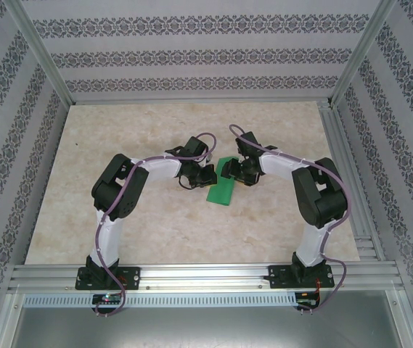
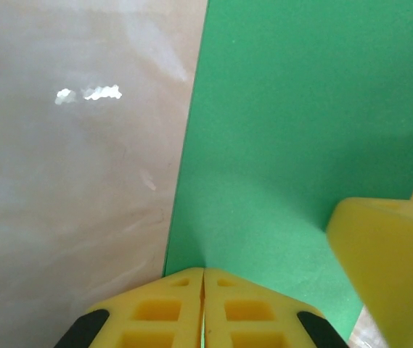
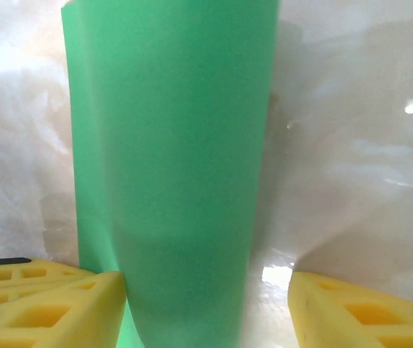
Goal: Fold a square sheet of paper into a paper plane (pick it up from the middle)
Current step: Hold the square sheet of paper at the center of the table, then fold the square sheet of paper in half at the center of the table.
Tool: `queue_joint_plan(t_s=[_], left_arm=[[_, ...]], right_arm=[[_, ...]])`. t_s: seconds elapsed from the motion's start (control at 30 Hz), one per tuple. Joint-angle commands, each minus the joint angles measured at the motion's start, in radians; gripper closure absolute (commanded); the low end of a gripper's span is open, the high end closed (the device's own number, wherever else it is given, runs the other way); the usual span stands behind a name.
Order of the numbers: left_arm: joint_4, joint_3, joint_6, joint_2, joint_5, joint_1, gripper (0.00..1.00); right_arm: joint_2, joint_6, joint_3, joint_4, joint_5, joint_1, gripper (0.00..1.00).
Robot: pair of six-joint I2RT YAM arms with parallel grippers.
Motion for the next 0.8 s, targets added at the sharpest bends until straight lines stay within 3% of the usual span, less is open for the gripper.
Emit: queue_joint_plan(t_s=[0.0, 0.1, 0.33, 0.77], left_arm=[[-0.087, -0.002, 0.033, 0.058, -0.066, -0.023, 0.91], [-0.092, 0.005, 0.035, 0.061, -0.068, -0.026, 0.91], [-0.102, 0.006, 0.039, 0.062, -0.079, -0.027, 0.92], [-0.104, 0.002, 0.032, 0.068, -0.088, -0.027, 0.92]], right_arm=[[-0.089, -0.004, -0.044, 0.074, -0.002, -0.027, 0.37], [-0.134, -0.009, -0.078, 0.118, -0.055, -0.030, 0.40], [-0.142, 0.025, -0.154, 0.296, -0.263, -0.021, 0.58], [-0.012, 0.012, -0.182, 0.270, -0.217, -0.030, 0.74]])
